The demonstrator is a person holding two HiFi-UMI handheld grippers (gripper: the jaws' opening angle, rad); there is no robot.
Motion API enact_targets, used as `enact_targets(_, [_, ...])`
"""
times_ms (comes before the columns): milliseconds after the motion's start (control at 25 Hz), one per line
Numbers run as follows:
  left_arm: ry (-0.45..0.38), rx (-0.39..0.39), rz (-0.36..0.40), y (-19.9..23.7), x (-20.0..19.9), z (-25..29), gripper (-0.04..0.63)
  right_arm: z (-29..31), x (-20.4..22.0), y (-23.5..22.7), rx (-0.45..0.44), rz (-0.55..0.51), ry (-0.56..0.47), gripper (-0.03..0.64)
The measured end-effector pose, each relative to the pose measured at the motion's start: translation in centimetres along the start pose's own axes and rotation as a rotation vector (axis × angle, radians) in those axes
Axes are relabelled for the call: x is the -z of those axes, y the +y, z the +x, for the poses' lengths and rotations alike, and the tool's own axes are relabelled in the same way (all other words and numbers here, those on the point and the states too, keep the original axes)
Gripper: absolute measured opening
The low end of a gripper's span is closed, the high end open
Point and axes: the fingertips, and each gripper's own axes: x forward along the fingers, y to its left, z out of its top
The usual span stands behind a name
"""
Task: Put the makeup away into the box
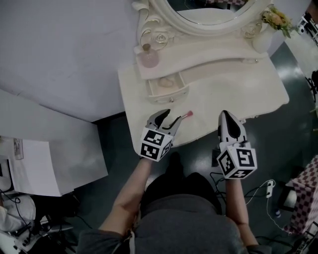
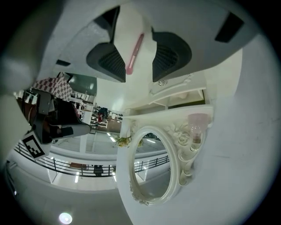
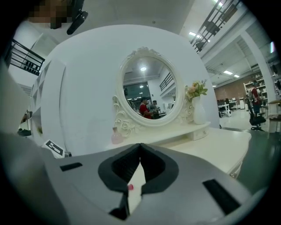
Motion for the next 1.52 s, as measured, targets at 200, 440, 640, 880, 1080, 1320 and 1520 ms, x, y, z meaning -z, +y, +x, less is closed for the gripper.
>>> enact_targets(200, [0.064, 0.041, 0.043, -0.6, 0.9, 1.3, 0.181, -0.4, 0.0, -0.7, 0.042, 0.004, -0.001, 0.005])
enact_targets(440, [0.152, 0.093, 0.120, -1.5, 2.1, 2.4, 0.181, -1.1, 0.2, -1.3, 0.079, 0.009, -0.004, 0.005])
enact_targets(640, [0.217, 0.130, 0.149, -1.8, 3.3, 3.5, 0.181, -1.2, 0.2, -1.9, 0.102, 0.021, -0.011, 0.005])
enact_targets(880, [0.276, 0.124, 0.164, -1.5, 4.5, 4.4, 0.178, -1.1, 0.4, -2.6, 0.116, 0.038, -0.012, 0.005])
enact_targets(1080, [0.336, 0.136, 0.198, -1.6, 5.4, 5.3, 0.164, -0.8, 0.6, -3.3, 0.134, 0.053, -0.011, 0.005])
enact_targets(1320, [0.392, 0.138, 0.232, -1.8, 6.0, 5.6, 0.127, -0.7, 0.6, -3.9, 0.138, 0.059, -0.009, 0.005])
enact_targets(1520, [0.420, 0.150, 0.212, -2.0, 6.4, 5.8, 0.106, -0.6, 0.6, -4.4, 0.138, 0.065, -0.006, 0.005])
